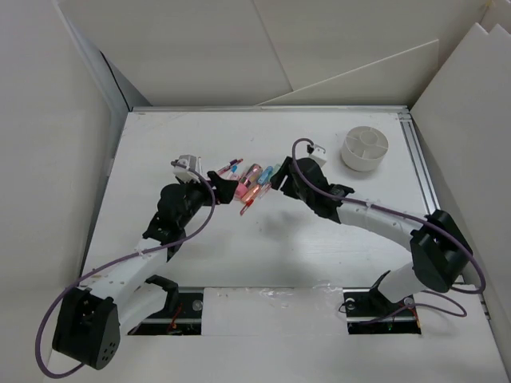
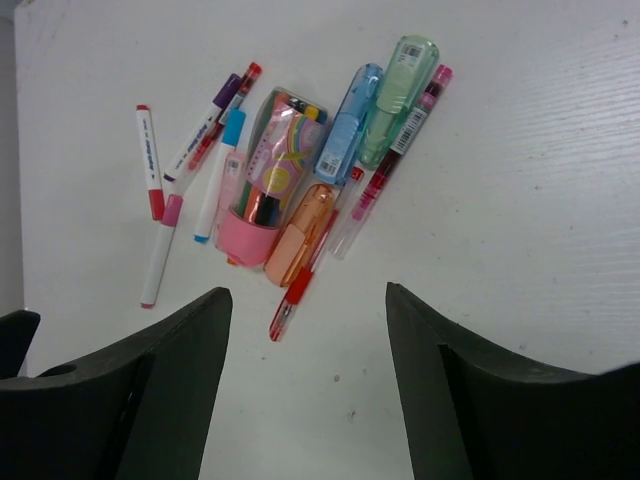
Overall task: Sort the stationery into containers
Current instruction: Pick up the stationery from the center of the board, then place the stationery at the center of the board.
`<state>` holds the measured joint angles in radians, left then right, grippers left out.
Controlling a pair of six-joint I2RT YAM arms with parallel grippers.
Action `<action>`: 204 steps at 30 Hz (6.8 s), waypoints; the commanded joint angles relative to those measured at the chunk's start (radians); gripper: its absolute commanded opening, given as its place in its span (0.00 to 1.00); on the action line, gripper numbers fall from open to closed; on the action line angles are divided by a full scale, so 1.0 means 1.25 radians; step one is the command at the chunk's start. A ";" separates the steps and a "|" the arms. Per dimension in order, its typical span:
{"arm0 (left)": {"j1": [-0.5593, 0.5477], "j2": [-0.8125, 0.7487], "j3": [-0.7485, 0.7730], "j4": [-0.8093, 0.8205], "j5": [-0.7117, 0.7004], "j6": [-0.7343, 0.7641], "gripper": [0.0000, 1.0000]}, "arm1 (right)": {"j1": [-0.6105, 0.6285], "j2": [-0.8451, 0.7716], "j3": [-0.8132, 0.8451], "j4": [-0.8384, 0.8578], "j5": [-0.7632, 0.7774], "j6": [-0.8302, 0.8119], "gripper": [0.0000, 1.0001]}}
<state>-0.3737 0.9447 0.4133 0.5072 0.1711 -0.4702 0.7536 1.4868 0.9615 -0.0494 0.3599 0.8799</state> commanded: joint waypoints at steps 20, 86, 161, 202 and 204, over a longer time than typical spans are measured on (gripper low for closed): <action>0.029 -0.010 -0.015 0.078 0.018 -0.033 1.00 | 0.006 0.231 0.334 -0.133 0.018 0.016 0.10; 0.029 0.069 0.007 0.074 0.064 -0.057 0.80 | -0.112 0.416 0.559 -0.199 -0.284 0.178 0.33; -0.042 0.123 0.343 -0.585 0.126 0.022 0.00 | -0.103 -0.037 0.030 -0.103 -0.470 0.079 0.91; -0.219 0.307 0.428 -0.758 -0.036 0.055 0.46 | -0.089 -0.092 -0.051 -0.088 -0.365 0.020 0.95; -0.219 0.300 0.428 -0.758 -0.036 0.055 0.50 | -0.089 -0.092 -0.051 -0.088 -0.358 0.020 0.95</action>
<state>-0.6498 1.3380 0.9562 -0.4648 0.1234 -0.3992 0.6308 1.3689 0.8989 -0.1825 -0.1131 0.9264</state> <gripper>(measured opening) 0.488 0.951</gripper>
